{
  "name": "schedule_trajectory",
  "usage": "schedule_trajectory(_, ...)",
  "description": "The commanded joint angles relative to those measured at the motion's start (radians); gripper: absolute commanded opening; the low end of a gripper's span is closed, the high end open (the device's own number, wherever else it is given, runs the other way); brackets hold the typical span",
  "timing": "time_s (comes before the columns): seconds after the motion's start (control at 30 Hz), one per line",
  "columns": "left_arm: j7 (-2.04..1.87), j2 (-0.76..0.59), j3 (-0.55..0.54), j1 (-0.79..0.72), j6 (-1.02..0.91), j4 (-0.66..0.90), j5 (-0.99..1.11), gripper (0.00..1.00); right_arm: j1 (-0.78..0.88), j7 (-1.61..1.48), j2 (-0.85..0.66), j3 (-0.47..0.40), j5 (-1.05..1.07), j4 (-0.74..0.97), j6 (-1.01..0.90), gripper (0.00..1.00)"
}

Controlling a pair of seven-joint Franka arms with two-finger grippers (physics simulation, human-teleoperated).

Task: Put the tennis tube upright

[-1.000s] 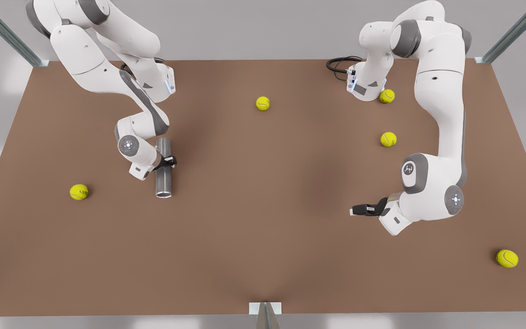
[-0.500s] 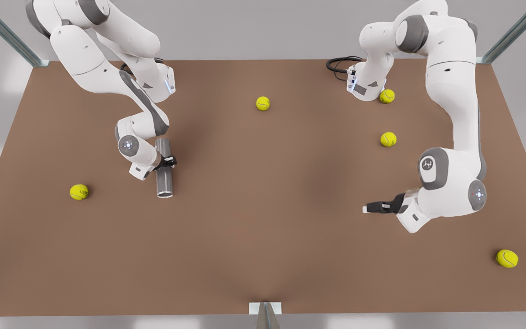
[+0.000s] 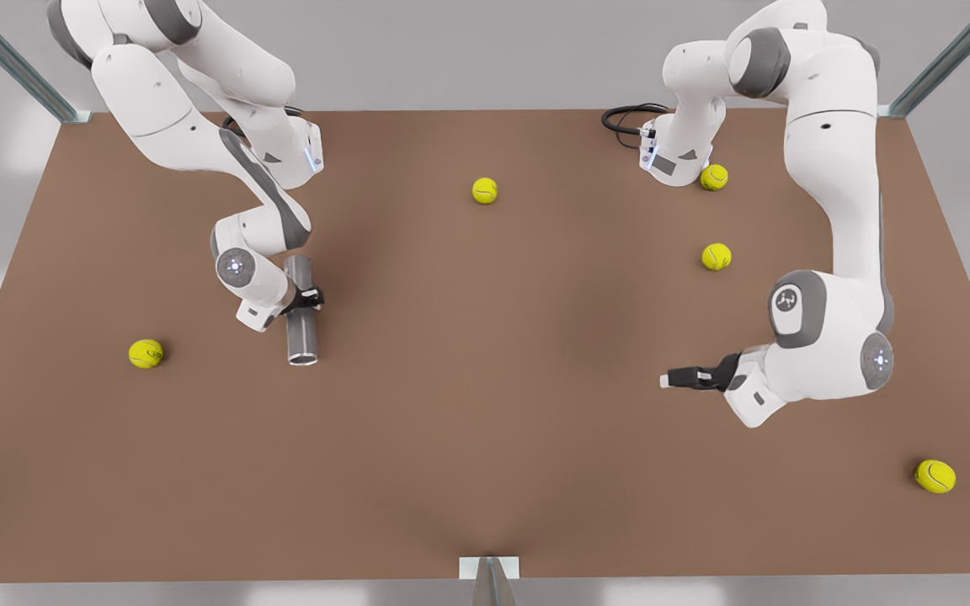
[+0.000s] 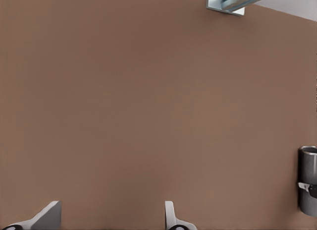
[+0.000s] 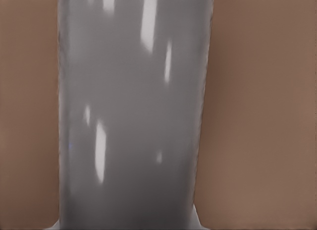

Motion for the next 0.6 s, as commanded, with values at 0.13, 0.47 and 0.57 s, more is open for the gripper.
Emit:
schedule_trajectory(0.13, 0.000, -0.003, 0.000, 0.000, 0.001, 0.000, -0.003, 0.99, -0.004, 0.001, -0.050, 0.003, -0.002, -0.005, -0.032, 0.73)
schedule_trajectory(0.47, 0.000, -0.002, -0.002, 0.000, 0.003, 0.002, -0.006, 0.99, -0.012, 0.000, -0.170, 0.106, 0.015, 0.086, -0.191, 0.73)
schedule_trajectory(0.57, -0.003, 0.000, -0.002, 0.000, 0.003, 0.003, -0.006, 0.99, 0.003, -0.003, -0.165, 0.169, 0.033, 0.198, -0.279, 0.73)
